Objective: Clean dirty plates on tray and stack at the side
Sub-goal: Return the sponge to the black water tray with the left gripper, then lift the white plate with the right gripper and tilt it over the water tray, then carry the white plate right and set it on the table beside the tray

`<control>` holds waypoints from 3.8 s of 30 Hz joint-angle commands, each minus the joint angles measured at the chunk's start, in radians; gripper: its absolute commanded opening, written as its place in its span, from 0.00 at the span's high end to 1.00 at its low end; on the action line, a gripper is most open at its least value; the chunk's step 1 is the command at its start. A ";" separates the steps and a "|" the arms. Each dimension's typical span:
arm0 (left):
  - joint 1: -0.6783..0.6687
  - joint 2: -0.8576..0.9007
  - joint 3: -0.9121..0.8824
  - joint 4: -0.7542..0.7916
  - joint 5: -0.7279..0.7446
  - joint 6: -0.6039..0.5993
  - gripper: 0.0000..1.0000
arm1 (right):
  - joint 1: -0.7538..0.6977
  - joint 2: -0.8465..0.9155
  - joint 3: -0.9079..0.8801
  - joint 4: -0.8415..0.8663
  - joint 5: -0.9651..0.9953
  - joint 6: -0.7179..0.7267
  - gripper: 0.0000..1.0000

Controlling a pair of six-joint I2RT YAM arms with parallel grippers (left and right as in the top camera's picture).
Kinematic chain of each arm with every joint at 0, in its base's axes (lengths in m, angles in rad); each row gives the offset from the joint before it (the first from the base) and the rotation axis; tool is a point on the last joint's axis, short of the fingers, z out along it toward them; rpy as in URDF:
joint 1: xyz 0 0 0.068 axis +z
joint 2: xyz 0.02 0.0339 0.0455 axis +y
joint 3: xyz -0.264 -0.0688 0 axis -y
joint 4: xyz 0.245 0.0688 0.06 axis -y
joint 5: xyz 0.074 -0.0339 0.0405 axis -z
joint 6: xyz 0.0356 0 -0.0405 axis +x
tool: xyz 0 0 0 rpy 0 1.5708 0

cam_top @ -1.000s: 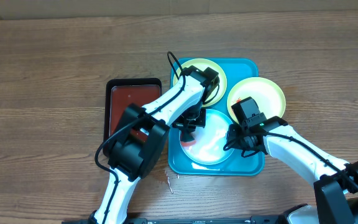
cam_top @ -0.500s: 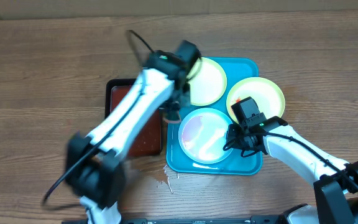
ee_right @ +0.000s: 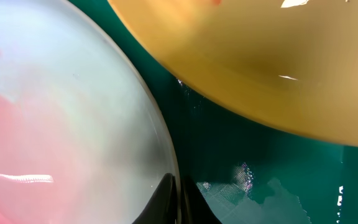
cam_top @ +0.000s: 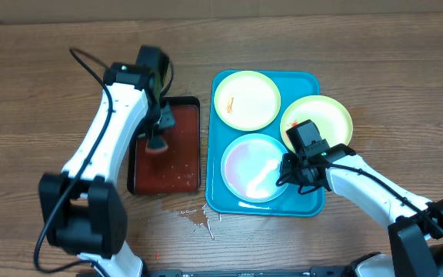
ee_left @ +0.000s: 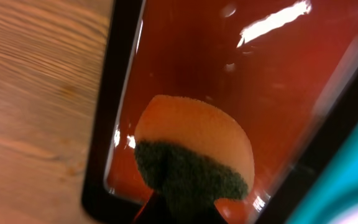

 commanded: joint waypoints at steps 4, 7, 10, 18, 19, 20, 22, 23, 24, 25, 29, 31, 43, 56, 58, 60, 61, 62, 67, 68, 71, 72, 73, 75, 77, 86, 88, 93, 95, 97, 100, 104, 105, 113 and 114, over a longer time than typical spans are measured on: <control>0.038 0.050 -0.141 0.116 0.100 0.043 0.96 | -0.001 0.002 -0.006 -0.004 0.043 -0.003 0.96; 0.038 0.046 -0.113 0.116 0.108 0.066 0.71 | -0.001 0.002 -0.003 0.000 0.043 -0.028 0.96; 0.040 0.045 -0.046 0.056 0.109 0.070 0.50 | -0.001 0.002 0.023 -0.035 0.043 -0.068 0.96; 0.053 0.021 0.232 -0.126 0.110 0.093 0.34 | 0.005 -0.002 0.310 -0.332 0.040 -0.159 0.96; 0.058 0.015 0.269 -0.143 0.110 0.093 0.28 | 0.010 -0.002 0.354 -0.368 0.041 -0.185 0.96; 0.063 0.010 0.305 -0.161 0.110 0.093 0.23 | 0.018 -0.002 0.408 -0.410 0.048 -0.212 0.96; 0.079 -0.001 0.383 -0.193 0.112 0.093 0.14 | 0.039 -0.002 0.511 -0.477 0.084 -0.249 0.96; 0.090 -0.005 0.422 -0.209 0.117 0.093 0.10 | 0.053 -0.002 0.558 -0.501 0.108 -0.262 0.96; 0.104 -0.008 0.466 -0.225 0.128 0.094 0.08 | 0.068 -0.002 0.599 -0.514 0.133 -0.271 0.96; 0.117 -0.011 0.504 -0.240 0.143 0.096 0.07 | 0.084 -0.002 0.634 -0.518 0.161 -0.270 0.96; 0.183 -0.014 0.658 -0.299 0.259 0.124 0.05 | 0.160 0.001 0.716 -0.451 0.239 -0.270 0.96; 0.217 -0.014 0.725 -0.330 0.325 0.132 0.05 | 0.197 0.005 0.718 -0.377 0.246 -0.270 0.96; 0.282 -0.014 0.864 -0.452 0.407 0.201 0.02 | 0.406 0.253 0.718 -0.002 0.436 -0.259 0.96; 0.282 -0.013 0.863 -0.471 0.358 0.201 0.00 | 0.626 0.204 0.761 0.020 0.970 -0.299 0.96; 0.282 -0.013 0.863 -0.471 0.358 0.201 0.00 | 0.653 0.202 0.761 0.021 1.021 -0.318 0.96; 0.282 -0.013 0.863 -0.471 0.358 0.201 0.00 | 0.676 0.202 0.761 0.018 1.077 -0.324 0.96; 0.282 -0.013 0.863 -0.471 0.358 0.201 0.00 | 0.685 0.202 0.761 0.018 1.103 -0.324 0.96; 0.282 -0.013 0.863 -0.471 0.358 0.201 0.00 | 0.693 0.202 0.761 0.018 1.130 -0.325 0.96; 0.282 -0.013 0.863 -0.471 0.358 0.201 0.00 | 0.729 0.202 0.761 0.022 1.197 -0.381 0.96; 0.282 -0.013 0.863 -0.471 0.358 0.201 0.00 | 0.734 0.202 0.761 0.022 1.196 -0.389 0.96; 0.282 -0.013 0.863 -0.471 0.358 0.201 0.00 | 0.745 0.202 0.761 0.023 1.205 -0.398 0.96; 0.282 -0.013 0.863 -0.471 0.358 0.201 0.00 | 0.748 0.202 0.761 0.023 1.212 -0.398 0.96; 0.282 -0.013 0.863 -0.471 0.358 0.200 0.00 | 0.749 0.202 0.761 0.023 1.215 -0.399 0.96; 0.282 -0.013 0.863 -0.471 0.358 0.200 0.00 | 0.749 0.202 0.761 0.023 1.215 -0.399 0.96; 0.282 -0.013 0.863 -0.471 0.358 0.200 0.00 | 0.749 0.202 0.761 0.023 1.215 -0.402 0.96; 0.282 -0.013 0.863 -0.471 0.358 0.200 0.00 | 0.749 0.202 0.761 0.023 1.215 -0.402 0.96; 0.282 -0.013 0.863 -0.471 0.358 0.200 0.00 | 0.749 0.202 0.761 0.023 1.215 -0.402 0.96; 0.282 -0.013 0.863 -0.471 0.358 0.200 0.00 | 0.749 0.202 0.761 0.023 1.246 -0.402 0.96; 0.282 -0.013 0.863 -0.471 0.358 0.200 0.00 | 0.749 0.202 0.761 0.023 1.309 -0.402 0.96; 0.282 -0.013 0.863 -0.471 0.358 0.200 0.00 | 0.749 0.202 0.761 0.028 1.325 -0.391 0.96; 0.282 -0.013 0.863 -0.471 0.358 0.200 0.00 | 0.742 0.202 0.760 0.030 1.208 -0.491 0.96; 0.282 -0.013 0.863 -0.470 0.358 0.200 0.00 | 0.728 0.202 0.760 0.038 1.133 -0.464 0.96; 0.282 -0.013 0.863 -0.471 0.358 0.200 0.00 | 0.728 0.202 0.760 0.037 1.141 -0.490 0.96; 0.282 -0.013 0.863 -0.471 0.358 0.200 0.00 | 0.585 0.202 0.761 -0.082 0.811 -0.134 0.96; 0.282 -0.013 0.863 -0.471 0.358 0.201 0.00 | 0.551 0.201 0.761 -0.098 0.697 -0.083 0.96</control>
